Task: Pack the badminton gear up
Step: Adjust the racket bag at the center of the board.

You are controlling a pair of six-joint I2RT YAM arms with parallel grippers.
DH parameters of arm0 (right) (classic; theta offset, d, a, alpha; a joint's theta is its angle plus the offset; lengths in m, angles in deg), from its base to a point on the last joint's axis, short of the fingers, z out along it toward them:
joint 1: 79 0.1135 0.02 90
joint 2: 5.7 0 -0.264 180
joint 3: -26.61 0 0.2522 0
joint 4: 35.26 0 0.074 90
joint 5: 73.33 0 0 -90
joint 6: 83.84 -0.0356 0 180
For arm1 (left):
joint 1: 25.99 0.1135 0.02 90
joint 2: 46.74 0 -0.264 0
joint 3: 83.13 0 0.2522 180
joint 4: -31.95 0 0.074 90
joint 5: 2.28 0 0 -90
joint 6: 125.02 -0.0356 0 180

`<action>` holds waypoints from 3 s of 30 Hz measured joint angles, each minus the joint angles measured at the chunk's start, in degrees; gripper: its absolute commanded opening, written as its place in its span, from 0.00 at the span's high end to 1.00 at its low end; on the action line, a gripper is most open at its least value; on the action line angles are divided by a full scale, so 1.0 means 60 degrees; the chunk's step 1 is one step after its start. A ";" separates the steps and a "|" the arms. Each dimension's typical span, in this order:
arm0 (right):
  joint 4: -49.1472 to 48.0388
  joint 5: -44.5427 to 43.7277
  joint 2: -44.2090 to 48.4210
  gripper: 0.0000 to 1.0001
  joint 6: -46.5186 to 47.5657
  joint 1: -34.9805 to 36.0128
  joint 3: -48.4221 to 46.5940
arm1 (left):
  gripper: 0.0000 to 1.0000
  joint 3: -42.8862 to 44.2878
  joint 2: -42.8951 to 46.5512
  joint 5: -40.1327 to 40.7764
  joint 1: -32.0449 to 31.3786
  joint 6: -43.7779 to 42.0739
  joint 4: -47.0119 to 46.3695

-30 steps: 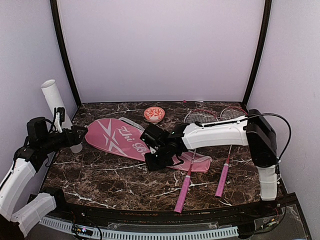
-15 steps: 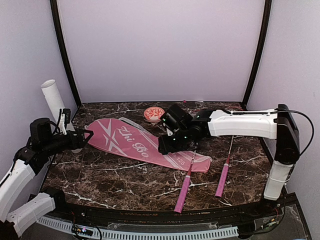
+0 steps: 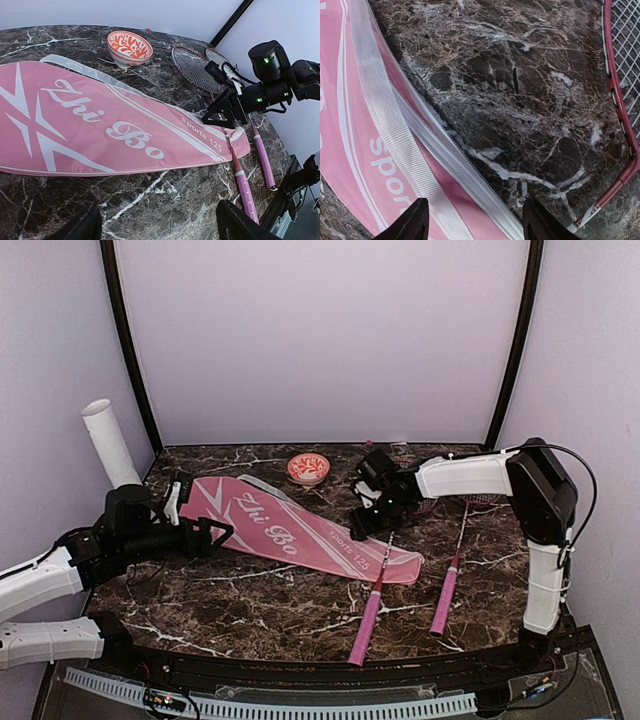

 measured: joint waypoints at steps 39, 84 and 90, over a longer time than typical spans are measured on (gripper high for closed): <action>-0.1894 0.2863 0.1344 0.45 -0.1133 0.0652 0.2849 | 0.15 -0.0186 -0.6706 0.0976 -0.1563 0.2266 -0.4331; 0.0018 -0.0659 0.2783 0.47 -1.0612 0.4940 0.3665 | 0.17 -0.0342 -0.5275 0.1668 -0.1563 0.2634 -0.3366; 0.0248 -0.0911 0.2259 0.53 -1.1005 0.5136 0.3136 | 0.17 -0.0342 -0.5475 0.1592 -0.1563 0.2645 -0.3384</action>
